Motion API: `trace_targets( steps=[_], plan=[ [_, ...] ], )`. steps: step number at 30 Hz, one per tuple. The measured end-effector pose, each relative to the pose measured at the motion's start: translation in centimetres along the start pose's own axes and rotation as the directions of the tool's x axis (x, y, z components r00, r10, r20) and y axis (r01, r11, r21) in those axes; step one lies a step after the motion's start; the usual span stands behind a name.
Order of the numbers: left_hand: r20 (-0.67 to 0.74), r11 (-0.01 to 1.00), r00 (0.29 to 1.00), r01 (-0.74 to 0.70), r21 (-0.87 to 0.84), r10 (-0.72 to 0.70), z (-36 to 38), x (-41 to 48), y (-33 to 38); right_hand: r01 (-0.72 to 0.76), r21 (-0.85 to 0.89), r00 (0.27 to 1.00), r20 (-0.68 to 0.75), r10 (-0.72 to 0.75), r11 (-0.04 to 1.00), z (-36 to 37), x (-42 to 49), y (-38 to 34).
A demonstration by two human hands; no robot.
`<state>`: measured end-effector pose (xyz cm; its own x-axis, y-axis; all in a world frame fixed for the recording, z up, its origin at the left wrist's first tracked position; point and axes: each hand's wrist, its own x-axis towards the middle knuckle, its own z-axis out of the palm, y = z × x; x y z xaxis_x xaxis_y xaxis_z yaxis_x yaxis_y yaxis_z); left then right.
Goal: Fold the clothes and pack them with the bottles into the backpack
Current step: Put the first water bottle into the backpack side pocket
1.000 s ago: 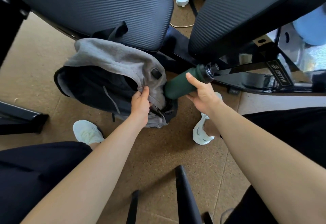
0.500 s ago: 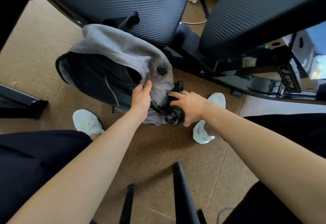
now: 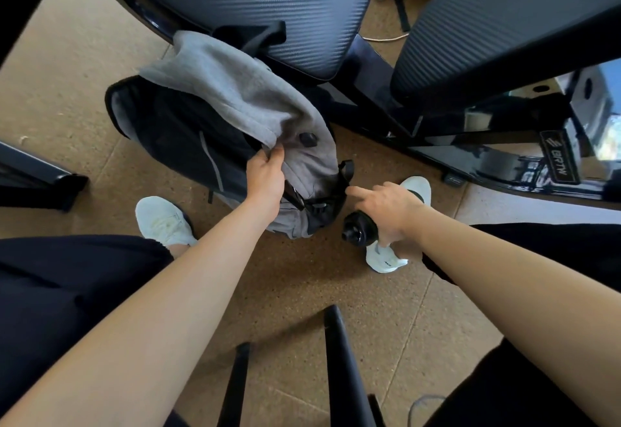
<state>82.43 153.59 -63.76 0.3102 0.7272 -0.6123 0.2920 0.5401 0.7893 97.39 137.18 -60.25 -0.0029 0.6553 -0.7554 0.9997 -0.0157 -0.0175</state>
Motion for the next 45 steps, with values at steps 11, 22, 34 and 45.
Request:
trace_targets(
  steps=[11, 22, 34, 45],
  plan=[
    [0.025, 0.996, 0.999, -0.024, 0.089, 0.021, 0.3, -0.4, -0.7, 0.018, 0.296, 0.995, 0.088, -0.046, 0.955, -0.7, 1.8, -2.8],
    [-0.222, 0.931, 0.952, -0.126, 0.342, 0.21, 0.5, 0.1, -0.2, -0.094, 0.605, 0.993, 0.113, 0.032, 0.791, 1.1, 0.8, -1.8],
    [-0.166, 0.961, 0.972, -0.122, 0.25, 0.167, 0.8, -0.1, -0.8, 0.349, 0.764, 0.706, 0.167, 0.688, -0.543, -2.0, -2.6, -3.1],
    [-0.133, 0.994, 0.988, -0.064, 0.084, 0.075, 1.2, -0.2, -0.9, 0.473, -0.167, 0.805, 0.481, 0.347, -0.865, -0.2, -0.2, -7.6]
  ],
)
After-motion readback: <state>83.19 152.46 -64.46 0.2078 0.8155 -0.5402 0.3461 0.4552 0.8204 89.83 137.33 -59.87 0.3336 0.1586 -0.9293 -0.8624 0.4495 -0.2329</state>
